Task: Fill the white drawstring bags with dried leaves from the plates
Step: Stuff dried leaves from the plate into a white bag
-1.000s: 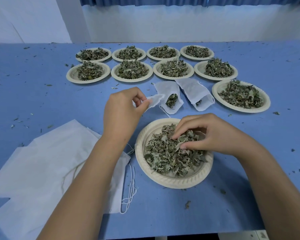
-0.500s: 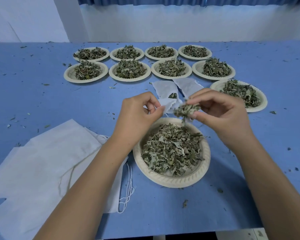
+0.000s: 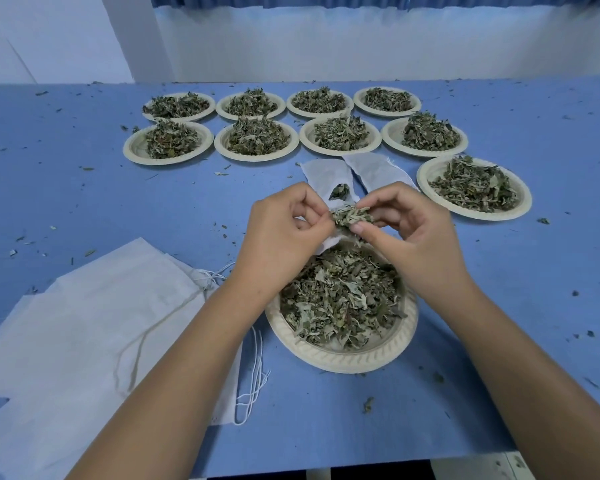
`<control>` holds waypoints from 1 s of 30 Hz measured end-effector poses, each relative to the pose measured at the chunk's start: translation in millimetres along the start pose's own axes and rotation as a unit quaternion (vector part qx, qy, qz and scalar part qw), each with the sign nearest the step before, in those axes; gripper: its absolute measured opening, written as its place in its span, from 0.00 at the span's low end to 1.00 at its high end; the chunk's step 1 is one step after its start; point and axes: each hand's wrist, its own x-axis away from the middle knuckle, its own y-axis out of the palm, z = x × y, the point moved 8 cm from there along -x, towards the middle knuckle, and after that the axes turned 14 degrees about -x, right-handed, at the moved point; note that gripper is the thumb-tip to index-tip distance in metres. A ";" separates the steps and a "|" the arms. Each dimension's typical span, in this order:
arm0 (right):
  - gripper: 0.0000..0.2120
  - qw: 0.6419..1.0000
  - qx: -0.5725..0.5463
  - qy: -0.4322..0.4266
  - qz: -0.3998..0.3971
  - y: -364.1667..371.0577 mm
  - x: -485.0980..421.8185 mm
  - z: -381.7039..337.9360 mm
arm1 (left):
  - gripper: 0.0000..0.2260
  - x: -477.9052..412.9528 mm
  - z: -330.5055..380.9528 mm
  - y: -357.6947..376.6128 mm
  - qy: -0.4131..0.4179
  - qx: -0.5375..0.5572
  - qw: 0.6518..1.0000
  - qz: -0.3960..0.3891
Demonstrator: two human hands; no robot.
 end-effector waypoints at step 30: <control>0.09 0.967 0.200 -0.153 -0.036 23.5 10.4 -24.0 | 0.07 4.2 6.5 -4.2 0.036 0.060 0.997 0.039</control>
